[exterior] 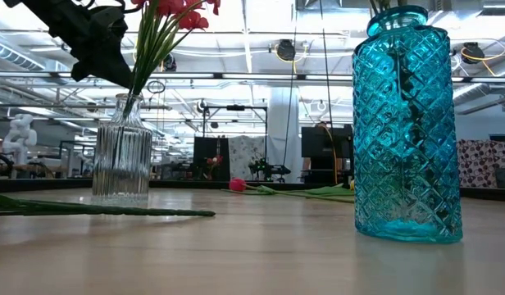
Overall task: Sort flowers into vase by color
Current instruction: Put the left yellow tulip into the blue vase
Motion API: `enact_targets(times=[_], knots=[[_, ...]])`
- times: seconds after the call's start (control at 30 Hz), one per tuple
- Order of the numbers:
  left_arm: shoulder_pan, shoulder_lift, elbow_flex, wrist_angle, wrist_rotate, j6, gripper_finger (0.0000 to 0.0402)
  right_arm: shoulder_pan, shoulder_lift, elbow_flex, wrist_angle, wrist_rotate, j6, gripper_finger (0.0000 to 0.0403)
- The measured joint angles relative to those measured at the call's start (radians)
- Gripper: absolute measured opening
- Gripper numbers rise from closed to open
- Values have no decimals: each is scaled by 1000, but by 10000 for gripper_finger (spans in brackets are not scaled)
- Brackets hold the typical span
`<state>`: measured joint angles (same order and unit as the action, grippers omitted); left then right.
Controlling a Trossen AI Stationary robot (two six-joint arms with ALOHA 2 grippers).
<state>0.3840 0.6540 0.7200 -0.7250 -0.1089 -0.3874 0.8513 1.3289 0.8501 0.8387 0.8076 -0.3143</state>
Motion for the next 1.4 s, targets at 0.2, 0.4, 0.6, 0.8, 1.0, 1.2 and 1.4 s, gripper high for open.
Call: enact_targets(times=[0.2,0.4,0.6,0.8,1.0,1.2,1.4], knots=[[0,0,0,0,0,0,74,0,0,0,12,1,42,0],[0,0,0,0,0,0,74,-4,0,0,0,1,39,0],[0,0,0,0,0,0,74,-11,-1,1,-55,4,26,0],[0,0,0,0,0,0,74,-34,0,1,-147,3,120,0],[0,0,0,-1,0,0,74,-41,0,1,-203,3,185,2],[0,0,0,0,0,0,74,-41,0,1,-223,3,202,19],[0,0,0,0,0,0,74,-41,0,1,-248,10,278,23]])
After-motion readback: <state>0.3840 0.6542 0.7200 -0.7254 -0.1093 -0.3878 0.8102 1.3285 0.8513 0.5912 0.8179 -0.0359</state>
